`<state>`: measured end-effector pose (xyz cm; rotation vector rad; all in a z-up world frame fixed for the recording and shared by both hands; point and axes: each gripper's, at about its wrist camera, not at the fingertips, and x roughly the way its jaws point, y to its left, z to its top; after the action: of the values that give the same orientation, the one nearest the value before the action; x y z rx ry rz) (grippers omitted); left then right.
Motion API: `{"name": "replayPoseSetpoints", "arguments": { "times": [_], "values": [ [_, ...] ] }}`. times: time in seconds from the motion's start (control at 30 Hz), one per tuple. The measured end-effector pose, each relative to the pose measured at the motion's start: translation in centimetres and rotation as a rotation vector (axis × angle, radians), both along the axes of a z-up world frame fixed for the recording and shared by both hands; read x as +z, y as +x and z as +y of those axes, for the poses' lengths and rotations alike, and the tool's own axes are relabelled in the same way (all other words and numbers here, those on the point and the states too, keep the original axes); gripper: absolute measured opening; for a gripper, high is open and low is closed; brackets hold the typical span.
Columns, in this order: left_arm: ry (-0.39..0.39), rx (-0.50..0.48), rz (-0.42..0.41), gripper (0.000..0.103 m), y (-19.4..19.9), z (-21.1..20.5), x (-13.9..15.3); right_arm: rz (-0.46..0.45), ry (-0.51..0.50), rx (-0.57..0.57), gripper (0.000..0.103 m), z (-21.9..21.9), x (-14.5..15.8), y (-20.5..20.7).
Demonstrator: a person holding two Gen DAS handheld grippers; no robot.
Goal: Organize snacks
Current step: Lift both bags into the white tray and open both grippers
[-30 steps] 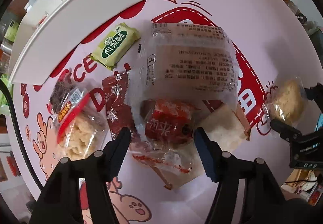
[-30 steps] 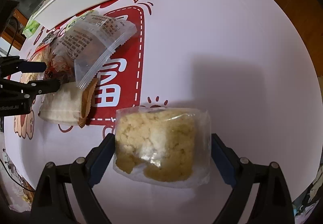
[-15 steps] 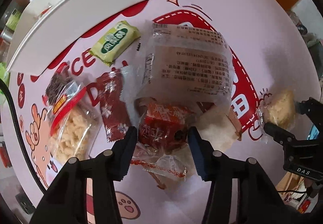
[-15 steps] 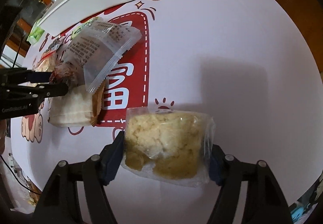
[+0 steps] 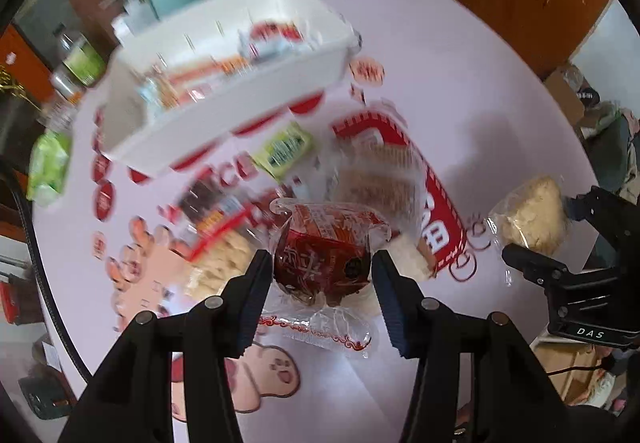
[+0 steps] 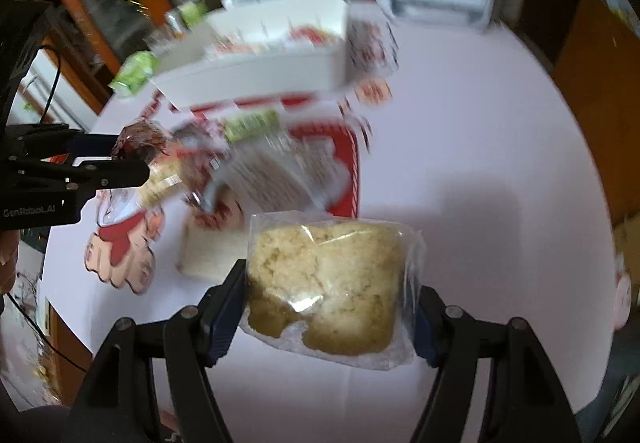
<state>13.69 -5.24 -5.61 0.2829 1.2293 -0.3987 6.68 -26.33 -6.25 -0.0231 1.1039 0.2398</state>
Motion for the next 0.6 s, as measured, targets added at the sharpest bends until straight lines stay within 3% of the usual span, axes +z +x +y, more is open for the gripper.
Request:
{"name": "replayPoseSetpoints", "arguments": {
  "times": [0.2,0.4,0.6],
  "values": [
    [0.014,0.021,-0.131,0.051,1.7,1.6,6.5,-0.147,-0.068,0.094,0.071,2.8,6.0,3.2],
    [0.056,0.059,-0.268,0.051,5.4,3.2,12.4,-0.313,-0.125,0.115,0.071,5.5,12.8,7.7],
    [0.090,0.104,-0.366,0.051,10.8,4.2,15.5,-0.436,-0.124,0.097,0.071,7.9,18.0,12.7]
  ]
}}
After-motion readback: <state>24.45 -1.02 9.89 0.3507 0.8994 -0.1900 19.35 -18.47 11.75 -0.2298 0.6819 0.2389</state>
